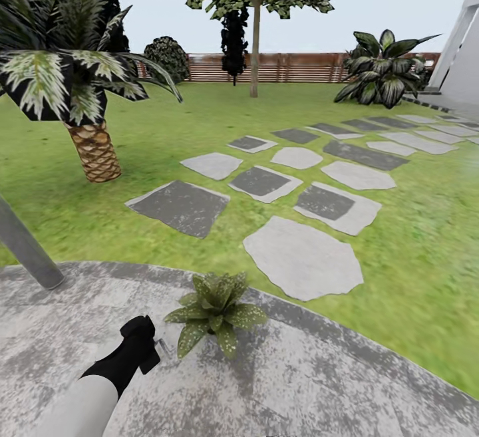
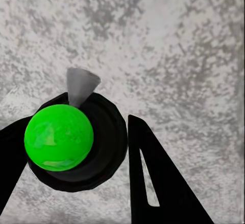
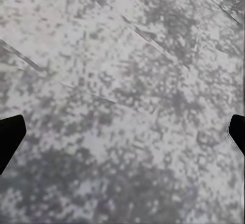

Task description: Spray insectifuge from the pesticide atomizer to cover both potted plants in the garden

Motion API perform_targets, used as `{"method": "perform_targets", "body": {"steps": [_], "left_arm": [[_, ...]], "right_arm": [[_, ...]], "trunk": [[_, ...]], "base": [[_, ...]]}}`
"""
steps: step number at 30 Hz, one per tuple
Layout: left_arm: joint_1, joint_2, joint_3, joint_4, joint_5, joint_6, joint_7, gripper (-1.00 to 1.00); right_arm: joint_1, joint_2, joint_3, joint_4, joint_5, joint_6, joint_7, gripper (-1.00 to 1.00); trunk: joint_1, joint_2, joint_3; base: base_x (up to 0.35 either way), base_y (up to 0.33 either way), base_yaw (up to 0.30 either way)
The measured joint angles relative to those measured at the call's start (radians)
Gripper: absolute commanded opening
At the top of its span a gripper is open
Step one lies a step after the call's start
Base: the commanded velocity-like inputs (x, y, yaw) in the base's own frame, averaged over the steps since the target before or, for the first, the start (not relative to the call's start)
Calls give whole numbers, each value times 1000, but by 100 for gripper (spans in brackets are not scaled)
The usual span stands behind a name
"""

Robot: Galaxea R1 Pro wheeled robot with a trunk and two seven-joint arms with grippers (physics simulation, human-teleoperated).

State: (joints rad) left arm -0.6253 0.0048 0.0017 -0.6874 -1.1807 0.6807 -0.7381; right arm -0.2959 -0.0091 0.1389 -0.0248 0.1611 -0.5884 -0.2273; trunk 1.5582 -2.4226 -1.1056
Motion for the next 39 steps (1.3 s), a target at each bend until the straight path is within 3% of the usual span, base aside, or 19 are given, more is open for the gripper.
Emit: {"method": "perform_targets", "body": {"steps": [33, 35, 38, 39], "left_arm": [[0, -8, -4, 2, 1, -3, -1, -100], [0, -23, -4, 7, 7, -2, -4, -100], [0, -81, -5, 14, 14, -4, -13, -100], [0, -84, -2, 16, 11, -5, -10, -100]], "right_arm": [[0, 0, 0, 0, 1, 0, 0, 100], [0, 0, -1, 0, 1, 1, 0, 100], [0, 0, 1, -2, 0, 0, 2, 100], [0, -1, 2, -2, 3, -1, 3, 100]], "trunk": [[0, 0, 0], [0, 0, 0], [0, 0, 0], [0, 0, 0]], "base": [[-151, -248, 278], [-15, -17, 167], [-2, -2, 23], [0, 0, 0]]}}
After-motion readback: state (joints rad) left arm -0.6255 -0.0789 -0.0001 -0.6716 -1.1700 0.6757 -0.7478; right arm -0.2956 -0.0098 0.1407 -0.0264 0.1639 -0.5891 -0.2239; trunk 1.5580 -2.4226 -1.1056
